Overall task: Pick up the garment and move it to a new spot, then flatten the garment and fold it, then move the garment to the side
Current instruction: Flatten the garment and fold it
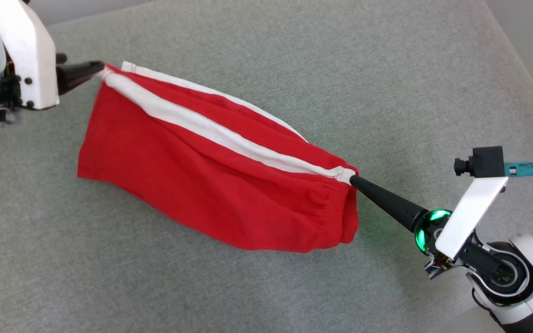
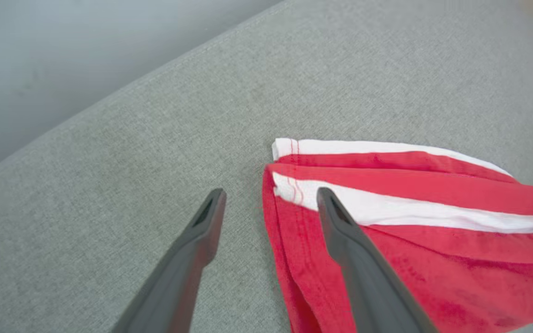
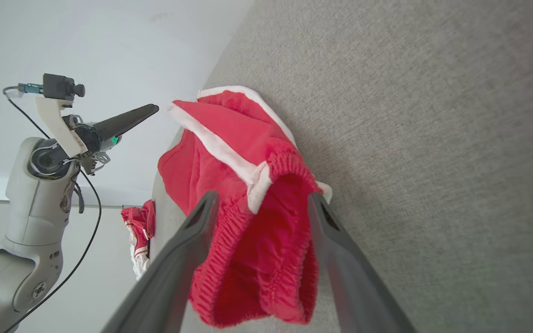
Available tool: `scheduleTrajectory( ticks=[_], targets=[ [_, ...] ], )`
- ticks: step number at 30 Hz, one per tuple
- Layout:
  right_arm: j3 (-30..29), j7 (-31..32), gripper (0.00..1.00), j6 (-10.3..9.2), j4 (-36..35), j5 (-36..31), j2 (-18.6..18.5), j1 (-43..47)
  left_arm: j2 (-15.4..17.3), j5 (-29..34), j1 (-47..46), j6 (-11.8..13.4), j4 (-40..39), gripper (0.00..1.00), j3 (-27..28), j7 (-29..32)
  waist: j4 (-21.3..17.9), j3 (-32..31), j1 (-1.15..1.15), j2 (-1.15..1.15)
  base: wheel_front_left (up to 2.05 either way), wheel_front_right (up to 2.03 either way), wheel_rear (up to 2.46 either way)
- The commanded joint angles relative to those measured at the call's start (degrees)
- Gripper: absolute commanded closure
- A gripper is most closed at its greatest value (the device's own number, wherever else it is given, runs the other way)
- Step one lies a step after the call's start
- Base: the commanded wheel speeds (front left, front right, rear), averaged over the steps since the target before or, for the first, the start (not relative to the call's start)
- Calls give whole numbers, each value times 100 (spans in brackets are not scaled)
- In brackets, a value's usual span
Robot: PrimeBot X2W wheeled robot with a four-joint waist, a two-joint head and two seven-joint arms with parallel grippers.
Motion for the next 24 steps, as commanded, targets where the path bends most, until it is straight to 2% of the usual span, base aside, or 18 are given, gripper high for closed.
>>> scheduleTrajectory(
  ticks=[1,3,5,8,18,24],
  targets=[
    [-61,-14,0,-11,14,-51,-63,123,-1,-61,69,-26,-72,0,20,-159,-18,-84,0,0,0,0,0],
    [-89,-13,0,-11,2,-50,-83,186,-45,-162,58,-42,-155,0,132,-479,-41,-136,0,0,0,0,0],
    [-101,1,0,-11,-5,-50,-88,251,-90,-321,183,-44,-97,0,183,-535,-69,-196,0,0,0,0,0],
    [-128,4,0,-11,-10,-55,-110,370,-24,-497,268,-49,-100,0,54,-194,-101,-308,0,0,0,0,0],
    [-320,-92,0,-11,-189,-57,-199,735,334,-343,601,-31,-57,0,-477,518,-371,-443,0,0,0,0,0],
    [-422,-123,0,-11,-301,-76,-243,883,420,-311,730,95,-24,0,-623,769,-563,-365,0,0,0,0,0]
  ],
)
